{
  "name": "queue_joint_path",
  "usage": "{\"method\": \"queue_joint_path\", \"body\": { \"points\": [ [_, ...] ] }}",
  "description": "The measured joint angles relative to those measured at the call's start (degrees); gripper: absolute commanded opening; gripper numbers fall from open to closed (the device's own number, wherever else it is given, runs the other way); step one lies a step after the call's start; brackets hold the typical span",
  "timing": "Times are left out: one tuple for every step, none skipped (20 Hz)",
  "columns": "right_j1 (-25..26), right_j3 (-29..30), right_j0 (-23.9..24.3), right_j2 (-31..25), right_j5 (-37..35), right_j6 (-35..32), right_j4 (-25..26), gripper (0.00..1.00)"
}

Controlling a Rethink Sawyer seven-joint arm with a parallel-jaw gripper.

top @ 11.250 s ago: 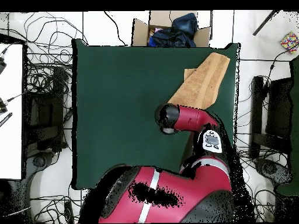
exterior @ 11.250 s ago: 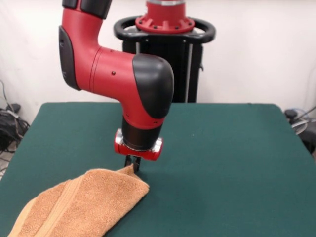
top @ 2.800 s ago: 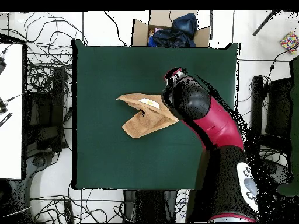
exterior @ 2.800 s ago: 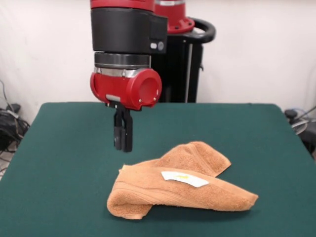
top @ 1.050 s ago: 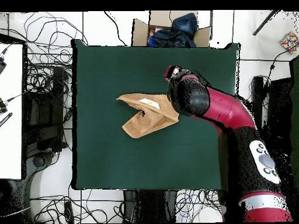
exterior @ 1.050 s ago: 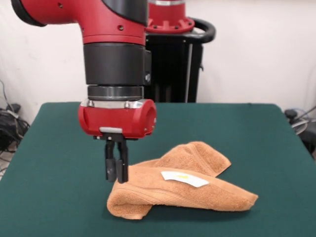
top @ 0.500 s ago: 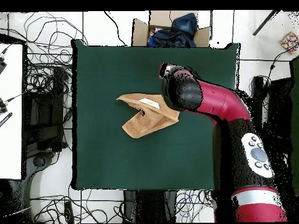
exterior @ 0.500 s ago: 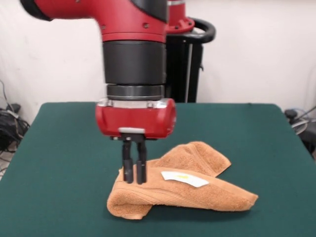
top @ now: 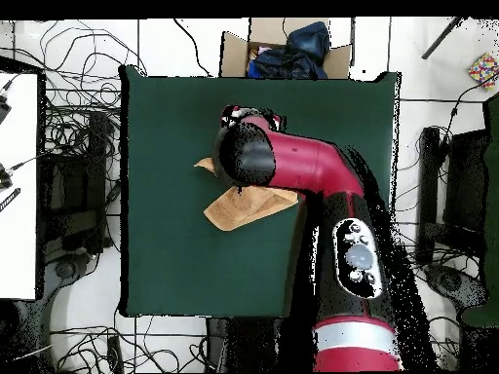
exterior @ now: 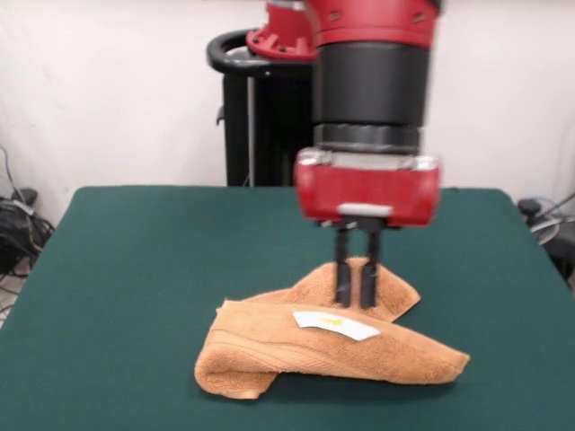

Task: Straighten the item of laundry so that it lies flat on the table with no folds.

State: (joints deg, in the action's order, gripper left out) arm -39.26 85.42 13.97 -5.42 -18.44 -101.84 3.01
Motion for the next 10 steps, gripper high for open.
{"method": "queue_joint_path", "body": {
  "points": [
    [-0.18,-0.15,-1.49,1.17,-0.01,-0.57,-0.74,0.0],
    [-0.28,-0.27,-2.53,2.02,-0.04,-1.07,-1.25,0.0],
    [-0.37,-0.39,-3.57,2.87,-0.07,-1.58,-1.77,0.0],
    [-0.49,-0.53,-4.99,4.05,-0.16,-2.41,-2.57,0.0],
    [-0.58,-0.65,-6.43,5.32,-0.18,-3.26,-3.39,0.0],
    [-0.64,-0.73,-7.57,6.36,-0.18,-4.06,-4.09,0.0],
    [-0.69,-0.89,-9.51,8.17,-0.19,-5.55,-5.36,0.0],
    [-0.69,-0.98,-10.57,9.17,-0.18,-6.47,-6.05,0.0],
    [-0.68,-1.06,-11.81,10.39,-0.18,-7.68,-6.95,0.0],
    [-0.66,-1.12,-13.18,11.75,-0.2,-9.19,-8.12,0.0]
  ]
}}
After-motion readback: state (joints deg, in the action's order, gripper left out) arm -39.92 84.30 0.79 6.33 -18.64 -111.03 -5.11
